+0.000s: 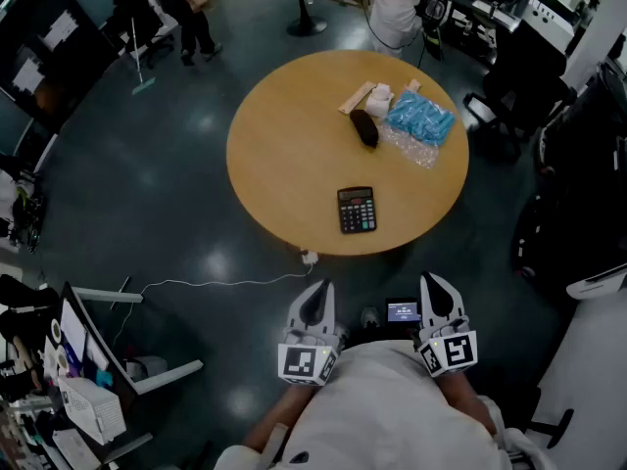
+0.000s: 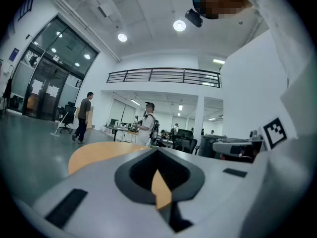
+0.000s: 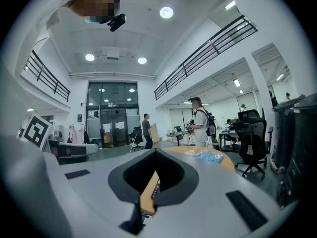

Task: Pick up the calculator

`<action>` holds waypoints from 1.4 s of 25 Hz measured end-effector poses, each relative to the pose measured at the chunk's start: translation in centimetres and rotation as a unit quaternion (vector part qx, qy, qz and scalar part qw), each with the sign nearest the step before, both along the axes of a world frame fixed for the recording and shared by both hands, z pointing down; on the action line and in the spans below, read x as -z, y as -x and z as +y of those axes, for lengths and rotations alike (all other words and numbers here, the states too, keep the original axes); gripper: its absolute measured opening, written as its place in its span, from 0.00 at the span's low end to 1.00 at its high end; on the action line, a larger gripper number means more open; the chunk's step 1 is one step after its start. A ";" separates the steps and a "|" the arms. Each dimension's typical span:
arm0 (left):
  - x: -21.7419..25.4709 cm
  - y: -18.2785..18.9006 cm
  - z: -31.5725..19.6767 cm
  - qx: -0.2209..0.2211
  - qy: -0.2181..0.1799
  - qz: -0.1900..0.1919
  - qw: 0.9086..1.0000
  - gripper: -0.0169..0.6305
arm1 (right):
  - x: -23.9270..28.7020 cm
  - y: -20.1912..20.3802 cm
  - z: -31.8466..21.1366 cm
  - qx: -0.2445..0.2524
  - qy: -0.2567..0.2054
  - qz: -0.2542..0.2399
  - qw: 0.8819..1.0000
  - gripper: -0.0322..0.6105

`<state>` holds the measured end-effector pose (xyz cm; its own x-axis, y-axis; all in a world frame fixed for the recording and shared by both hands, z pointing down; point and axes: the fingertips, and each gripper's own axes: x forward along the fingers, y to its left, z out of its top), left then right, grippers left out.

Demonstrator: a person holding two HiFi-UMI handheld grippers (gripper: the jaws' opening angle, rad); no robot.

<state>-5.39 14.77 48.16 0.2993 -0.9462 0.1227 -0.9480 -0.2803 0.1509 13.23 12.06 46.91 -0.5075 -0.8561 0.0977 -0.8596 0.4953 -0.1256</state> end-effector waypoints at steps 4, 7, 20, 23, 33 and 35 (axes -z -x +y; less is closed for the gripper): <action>-0.1 -0.2 -0.1 0.003 0.000 -0.002 1.000 0.04 | -0.1 -0.2 -0.2 0.005 0.001 -0.002 1.000 0.07; 0.1 -0.4 -0.3 0.009 0.001 -0.002 1.000 0.04 | -0.1 -0.3 -0.5 0.010 0.000 -0.004 1.000 0.07; -2.2 -2.3 -2.4 -0.019 0.011 0.011 1.000 0.04 | -0.7 -0.5 -3.4 0.066 0.000 -0.016 0.998 0.07; -3.8 -1.7 -4.6 -0.030 0.016 0.009 0.999 0.04 | -1.1 -0.5 -5.4 0.073 0.001 -0.017 0.997 0.07; -15.2 2.0 -17.2 -0.161 0.154 0.013 0.975 0.25 | -1.1 1.7 -12.1 0.040 0.000 -0.015 0.999 0.07; -17.6 2.8 -19.6 -0.176 0.181 0.011 0.968 0.29 | -0.9 2.3 -13.1 0.026 0.000 -0.013 1.000 0.07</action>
